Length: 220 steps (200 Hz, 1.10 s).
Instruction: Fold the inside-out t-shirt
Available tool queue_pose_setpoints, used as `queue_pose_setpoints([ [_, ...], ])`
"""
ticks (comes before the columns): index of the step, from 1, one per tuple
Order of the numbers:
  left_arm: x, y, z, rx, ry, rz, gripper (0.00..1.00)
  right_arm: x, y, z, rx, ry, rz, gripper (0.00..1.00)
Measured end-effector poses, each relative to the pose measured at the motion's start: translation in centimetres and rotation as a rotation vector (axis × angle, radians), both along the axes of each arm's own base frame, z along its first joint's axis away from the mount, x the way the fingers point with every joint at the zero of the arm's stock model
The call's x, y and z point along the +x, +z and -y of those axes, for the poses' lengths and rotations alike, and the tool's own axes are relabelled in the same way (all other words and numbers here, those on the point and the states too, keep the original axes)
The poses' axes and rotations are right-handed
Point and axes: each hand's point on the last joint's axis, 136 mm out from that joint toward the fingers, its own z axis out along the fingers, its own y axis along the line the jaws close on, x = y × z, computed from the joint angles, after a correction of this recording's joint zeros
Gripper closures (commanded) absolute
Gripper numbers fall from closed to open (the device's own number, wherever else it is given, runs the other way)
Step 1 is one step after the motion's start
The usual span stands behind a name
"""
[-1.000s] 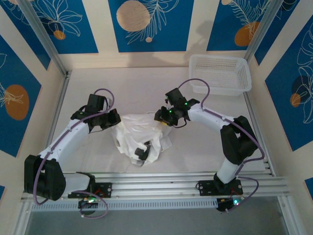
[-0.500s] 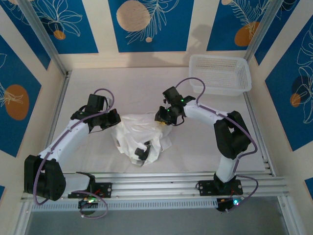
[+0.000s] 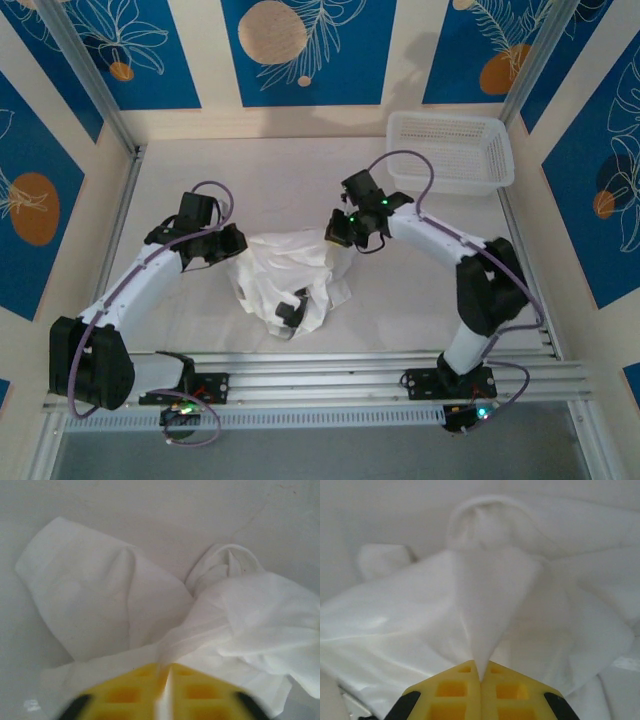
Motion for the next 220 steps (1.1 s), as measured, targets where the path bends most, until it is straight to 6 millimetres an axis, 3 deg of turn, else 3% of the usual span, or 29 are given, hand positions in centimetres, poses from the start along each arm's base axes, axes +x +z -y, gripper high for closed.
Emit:
queue_pose_setpoints([
  [18,0.4,1.1,-0.1,0.016,-0.012,0.031,0.43,0.2,6.4,-0.2,0.096,-0.01,0.135,1.0],
  [37,0.6,3.6,0.0,-0.006,-0.016,0.101,0.39,0.7,13.9,-0.3,0.211,-0.028,0.302,1.0],
  [51,-0.1,5.9,1.0,-0.054,-0.035,0.167,0.38,0.7,18.0,-0.1,0.27,-0.044,0.396,1.0],
  [66,-1.5,8.6,3.4,-0.106,-0.098,0.266,0.37,0.8,20.3,0.4,0.3,-0.071,0.455,1.0],
  [77,-3.9,10.2,7.0,-0.142,-0.216,0.328,0.37,1.0,20.9,0.8,0.302,-0.105,0.475,1.0],
  [89,-6.4,10.6,10.5,-0.152,-0.329,0.355,0.37,1.6,21.0,1.3,0.293,-0.142,0.489,1.0],
  [104,-9.2,8.9,13.9,-0.113,-0.442,0.332,0.38,2.3,21.0,2.0,0.272,-0.198,0.507,1.0],
  [119,-10.6,5.1,15.9,-0.001,-0.486,0.274,0.32,2.9,21.0,2.9,0.247,-0.25,0.529,1.0],
  [137,-11.4,-0.5,16.4,0.184,-0.498,0.191,0.23,3.0,21.7,4.0,0.228,-0.295,0.563,1.0],
  [155,-11.6,-5.0,15.3,0.353,-0.494,0.124,0.19,2.7,22.8,4.8,0.226,-0.319,0.597,1.0],
  [163,-11.2,-6.4,14.5,0.422,-0.48,0.11,0.26,2.5,23.2,5.1,0.229,-0.324,0.609,1.0],
  [175,-10.5,-7.6,12.9,0.525,-0.435,0.098,0.49,2.3,23.6,5.3,0.231,-0.327,0.62,1.0],
  [185,-9.8,-7.8,11.2,0.607,-0.38,0.094,0.82,2.1,23.8,5.5,0.23,-0.327,0.627,1.0],
  [192,-9.1,-7.4,10.2,0.653,-0.346,0.102,0.99,2.0,24.0,5.7,0.227,-0.328,0.634,1.0],
  [209,-7.2,-5.1,8.6,0.683,-0.276,0.144,1.0,1.4,24.5,6.1,0.224,-0.326,0.654,1.0],
  [220,-5.8,-2.6,7.6,0.647,-0.223,0.18,1.0,0.9,25.2,6.4,0.228,-0.321,0.676,1.0],
])
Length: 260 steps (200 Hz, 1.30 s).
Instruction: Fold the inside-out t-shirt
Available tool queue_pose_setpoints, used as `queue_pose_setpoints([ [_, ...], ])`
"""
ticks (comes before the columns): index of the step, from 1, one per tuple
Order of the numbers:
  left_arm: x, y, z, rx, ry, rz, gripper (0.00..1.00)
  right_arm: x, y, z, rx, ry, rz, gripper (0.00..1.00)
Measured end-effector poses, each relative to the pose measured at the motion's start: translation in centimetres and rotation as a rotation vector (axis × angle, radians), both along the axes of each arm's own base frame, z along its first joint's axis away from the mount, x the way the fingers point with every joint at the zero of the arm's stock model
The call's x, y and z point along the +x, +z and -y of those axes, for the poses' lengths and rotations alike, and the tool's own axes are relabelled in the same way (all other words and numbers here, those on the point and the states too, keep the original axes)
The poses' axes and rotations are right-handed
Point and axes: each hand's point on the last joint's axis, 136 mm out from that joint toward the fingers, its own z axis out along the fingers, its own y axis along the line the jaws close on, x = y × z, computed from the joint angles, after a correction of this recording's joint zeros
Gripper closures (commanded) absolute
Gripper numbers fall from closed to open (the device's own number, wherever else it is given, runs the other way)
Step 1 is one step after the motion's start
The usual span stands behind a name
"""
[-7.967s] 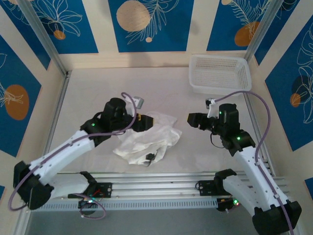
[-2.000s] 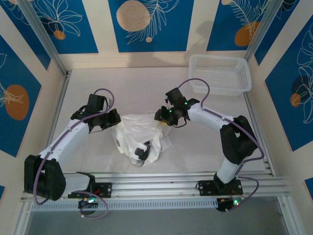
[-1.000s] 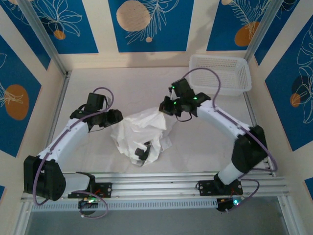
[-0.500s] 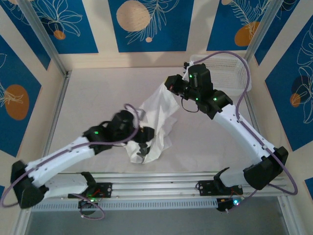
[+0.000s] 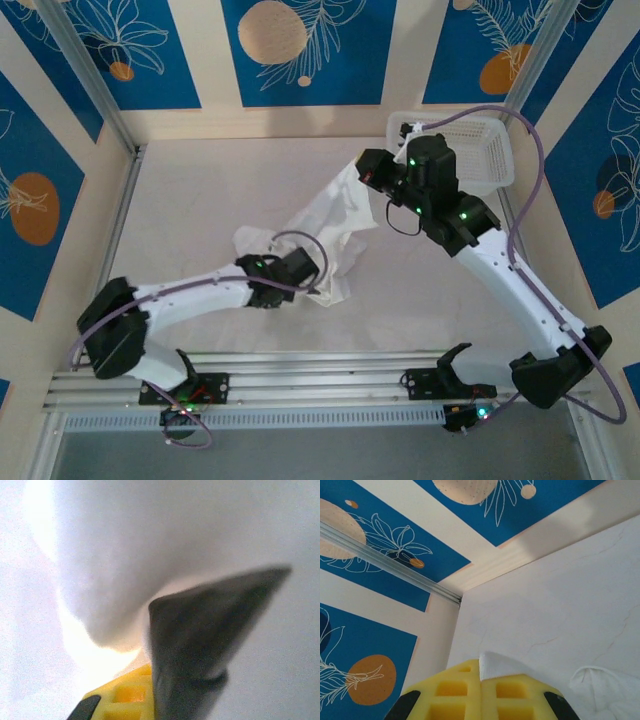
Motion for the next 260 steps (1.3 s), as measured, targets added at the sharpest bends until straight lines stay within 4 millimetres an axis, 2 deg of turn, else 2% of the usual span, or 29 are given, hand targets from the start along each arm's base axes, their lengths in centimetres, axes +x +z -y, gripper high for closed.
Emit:
queue_pose_setpoints([
  [9,1.2,2.6,-0.9,-0.053,0.03,0.04,1.0,-0.6,0.8,0.1,0.002,0.009,0.024,1.0],
  [21,2.9,7.2,-2.1,-0.133,0.06,0.116,1.0,-1.5,2.2,0.1,0.004,0.023,0.074,1.0],
  [39,4.8,16.2,-3.4,-0.246,0.069,0.277,1.0,-3.7,5.0,-0.6,0.017,0.068,0.169,1.0],
  [65,4.5,28.5,-4.1,-0.35,-0.001,0.502,1.0,-7.7,10.9,-1.7,0.074,0.151,0.358,1.0],
  [77,4.1,33.1,-4.8,-0.373,-0.02,0.59,1.0,-9.6,13.8,-1.7,0.115,0.181,0.45,1.0],
  [97,3.8,39.1,-5.6,-0.375,-0.036,0.713,1.0,-12.5,18.2,-1.1,0.185,0.21,0.592,1.0],
  [105,4.1,40.5,-5.7,-0.361,-0.038,0.748,1.0,-13.4,19.7,-0.8,0.208,0.213,0.64,1.0],
  [118,5.1,41.6,-5.9,-0.327,-0.035,0.777,1.0,-14.2,21.3,-0.4,0.237,0.206,0.698,1.0],
  [130,6.8,41.8,-6.2,-0.296,-0.013,0.783,1.0,-14.2,22.1,0.0,0.245,0.174,0.726,1.0],
  [143,9.8,40.7,-6.5,-0.263,0.023,0.756,1.0,-13.2,22.2,0.6,0.235,0.102,0.725,1.0],
  [155,12.9,38.5,-6.5,-0.237,0.046,0.707,1.0,-11.4,21.5,1.0,0.209,0.008,0.691,1.0],
  [164,15.7,35.9,-5.9,-0.214,0.048,0.648,0.93,-9.7,20.4,1.3,0.177,-0.064,0.644,1.0],
  [174,18.6,32.4,-5.0,-0.194,0.043,0.571,0.81,-7.3,18.3,2.0,0.143,-0.156,0.55,1.0],
  [184,21.2,28.6,-4.0,-0.186,0.034,0.494,0.65,-4.7,15.5,2.8,0.099,-0.25,0.426,1.0],
  [193,23.1,25.1,-3.1,-0.183,0.021,0.421,0.56,-2.2,11.9,4.0,0.071,-0.344,0.279,1.0],
  [203,24.4,21.4,-2.3,-0.194,0.02,0.339,0.49,-0.3,8.0,5.2,0.029,-0.431,0.143,1.0],
  [217,24.8,17.5,-1.6,-0.209,0.016,0.247,0.46,1.3,2.0,7.0,-0.038,-0.542,-0.047,1.0],
  [232,23.6,14.4,-1.3,-0.241,0.017,0.159,0.45,1.6,-4.0,8.8,-0.107,-0.632,-0.214,1.0],
  [245,20.9,12.2,-1.5,-0.289,0.03,0.089,0.45,0.8,-8.3,10.4,-0.161,-0.687,-0.333,1.0],
  [260,16.3,10.2,-2.4,-0.341,0.067,0.012,0.45,-0.1,-11.3,11.8,-0.188,-0.727,-0.415,1.0],
])
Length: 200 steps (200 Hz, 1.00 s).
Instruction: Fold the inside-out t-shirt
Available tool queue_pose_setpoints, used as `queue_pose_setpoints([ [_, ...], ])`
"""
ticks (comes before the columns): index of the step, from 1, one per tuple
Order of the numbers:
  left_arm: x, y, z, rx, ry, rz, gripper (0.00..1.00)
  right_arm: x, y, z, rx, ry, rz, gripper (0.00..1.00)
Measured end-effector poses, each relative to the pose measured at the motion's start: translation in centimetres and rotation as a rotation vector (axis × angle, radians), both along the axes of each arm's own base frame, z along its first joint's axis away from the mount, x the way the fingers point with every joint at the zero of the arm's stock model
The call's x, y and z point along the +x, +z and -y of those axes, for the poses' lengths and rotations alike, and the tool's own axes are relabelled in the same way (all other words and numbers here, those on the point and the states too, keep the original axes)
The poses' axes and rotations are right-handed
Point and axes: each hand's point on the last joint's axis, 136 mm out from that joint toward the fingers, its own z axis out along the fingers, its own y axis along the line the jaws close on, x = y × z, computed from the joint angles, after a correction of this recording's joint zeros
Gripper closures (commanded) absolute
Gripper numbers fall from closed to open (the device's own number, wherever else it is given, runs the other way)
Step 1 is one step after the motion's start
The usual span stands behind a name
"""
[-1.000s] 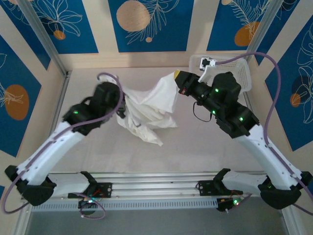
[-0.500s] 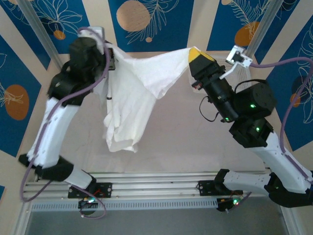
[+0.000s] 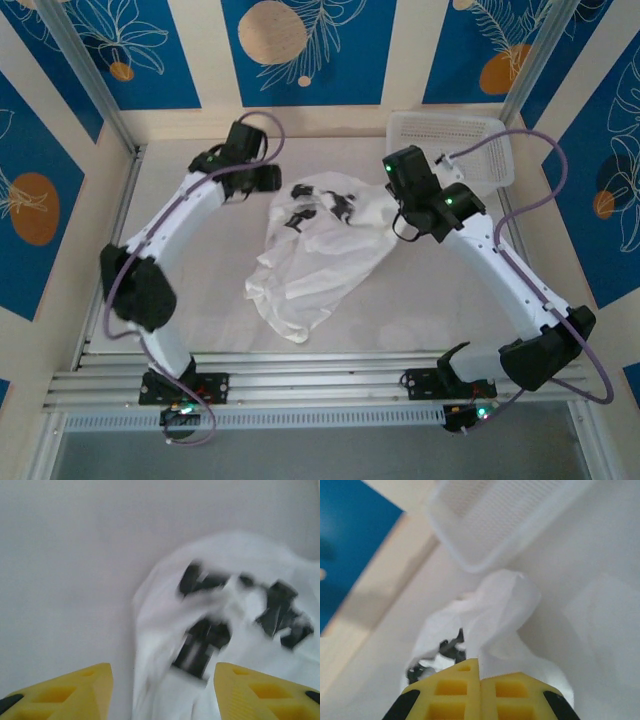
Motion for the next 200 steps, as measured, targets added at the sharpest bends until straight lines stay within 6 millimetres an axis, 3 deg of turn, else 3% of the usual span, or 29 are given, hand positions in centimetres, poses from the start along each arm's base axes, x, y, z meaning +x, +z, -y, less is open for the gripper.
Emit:
queue_pose_setpoints([
  [17,-5.2,-1.4,-0.9,-0.047,0.021,-0.058,0.47,-0.9,-1.6,1.1,0.008,-0.023,-0.041,1.0],
  [35,-9.8,-3.0,-0.6,-0.034,-0.003,-0.118,0.47,-1.6,-1.3,1.4,0.031,-0.018,-0.033,1.0],
  [49,-12.3,-4.5,0.9,0.014,-0.064,-0.171,0.47,-1.8,-0.6,1.3,0.054,-0.009,-0.01,1.0],
  [76,-15.2,-8.5,3.8,0.125,-0.164,-0.28,0.44,-1.9,-0.3,1.0,0.08,0.006,0.003,1.0],
  [114,-15.9,-13.4,5.1,0.365,-0.209,-0.343,0.38,-2.1,-1.4,0.8,0.082,0.017,-0.023,1.0],
  [155,-15.3,-15.8,4.8,0.457,-0.228,-0.364,0.32,-2.3,-1.6,0.9,0.077,0.018,-0.028,1.0],
  [179,-15.3,-17.2,4.7,0.507,-0.255,-0.389,0.35,-2.4,-1.4,1.2,0.078,0.015,-0.02,1.0],
  [200,-14.8,-18.5,3.3,0.625,-0.247,-0.401,0.42,-2.4,-1.2,2.1,0.075,-0.009,-0.016,1.0],
])
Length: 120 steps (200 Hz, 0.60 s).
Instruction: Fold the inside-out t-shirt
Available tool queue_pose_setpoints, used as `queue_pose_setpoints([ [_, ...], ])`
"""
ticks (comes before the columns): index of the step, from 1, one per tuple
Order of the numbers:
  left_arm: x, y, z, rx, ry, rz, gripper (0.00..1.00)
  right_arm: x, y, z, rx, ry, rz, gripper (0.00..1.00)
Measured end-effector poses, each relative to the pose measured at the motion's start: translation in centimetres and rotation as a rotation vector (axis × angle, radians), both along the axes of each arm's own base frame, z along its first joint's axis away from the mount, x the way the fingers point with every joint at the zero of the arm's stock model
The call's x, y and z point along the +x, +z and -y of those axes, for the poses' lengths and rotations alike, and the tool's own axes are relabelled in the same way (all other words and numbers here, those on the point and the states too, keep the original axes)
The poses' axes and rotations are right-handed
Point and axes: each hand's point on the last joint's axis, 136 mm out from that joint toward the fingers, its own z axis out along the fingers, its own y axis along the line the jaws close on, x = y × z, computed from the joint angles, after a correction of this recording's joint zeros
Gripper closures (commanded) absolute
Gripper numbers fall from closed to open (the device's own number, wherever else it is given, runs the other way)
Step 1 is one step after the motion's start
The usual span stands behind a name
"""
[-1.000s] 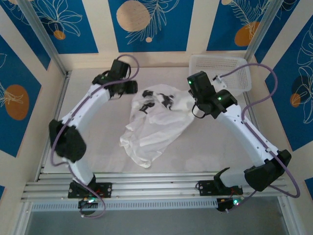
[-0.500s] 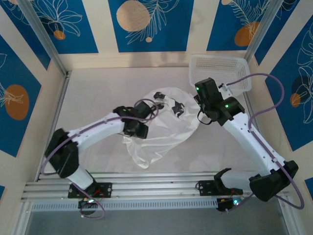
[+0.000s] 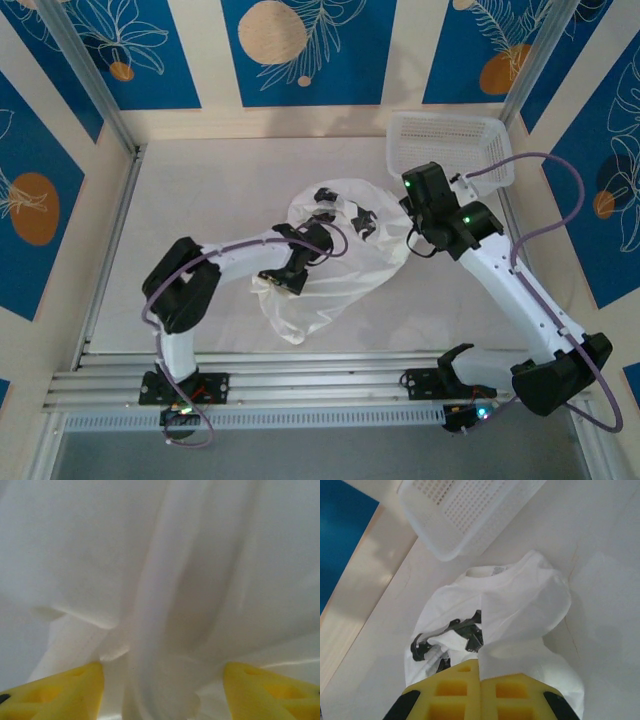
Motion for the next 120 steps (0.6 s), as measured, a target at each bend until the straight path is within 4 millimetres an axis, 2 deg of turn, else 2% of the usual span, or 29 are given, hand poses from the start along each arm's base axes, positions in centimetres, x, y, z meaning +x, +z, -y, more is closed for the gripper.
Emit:
queue_pose_setpoints([
  [14,0.5,-0.1,-1.3,0.073,-0.003,0.014,0.45,0.0,0.1,1.3,-0.008,-0.033,-0.004,1.0],
  [28,1.1,0.7,-2.7,0.117,0.011,0.039,0.46,-0.1,0.4,2.9,-0.017,-0.077,-0.009,1.0],
  [51,2.2,2.7,-5.4,0.061,0.09,0.095,0.5,-0.5,1.4,6.1,-0.035,-0.162,0.0,1.0],
  [67,2.8,4.6,-7.8,-0.052,0.182,0.139,0.63,-1.1,2.0,8.3,-0.039,-0.218,0.007,1.0],
  [75,3.0,5.5,-9.0,-0.122,0.241,0.166,0.73,-1.5,2.2,9.1,-0.035,-0.235,0.011,1.0],
  [76,3.0,5.6,-9.1,-0.129,0.246,0.168,0.77,-1.5,2.2,9.1,-0.034,-0.236,0.011,1.0],
  [88,3.3,6.6,-10.5,-0.214,0.299,0.196,0.92,-2.0,2.5,9.8,-0.024,-0.249,0.019,1.0],
  [102,3.4,6.9,-10.3,-0.298,0.31,0.19,0.99,-2.3,2.9,9.6,-0.003,-0.233,0.032,1.0],
  [120,3.1,5.9,-7.7,-0.433,0.267,0.129,1.0,-2.5,2.9,9.1,0.026,-0.205,0.04,1.0],
])
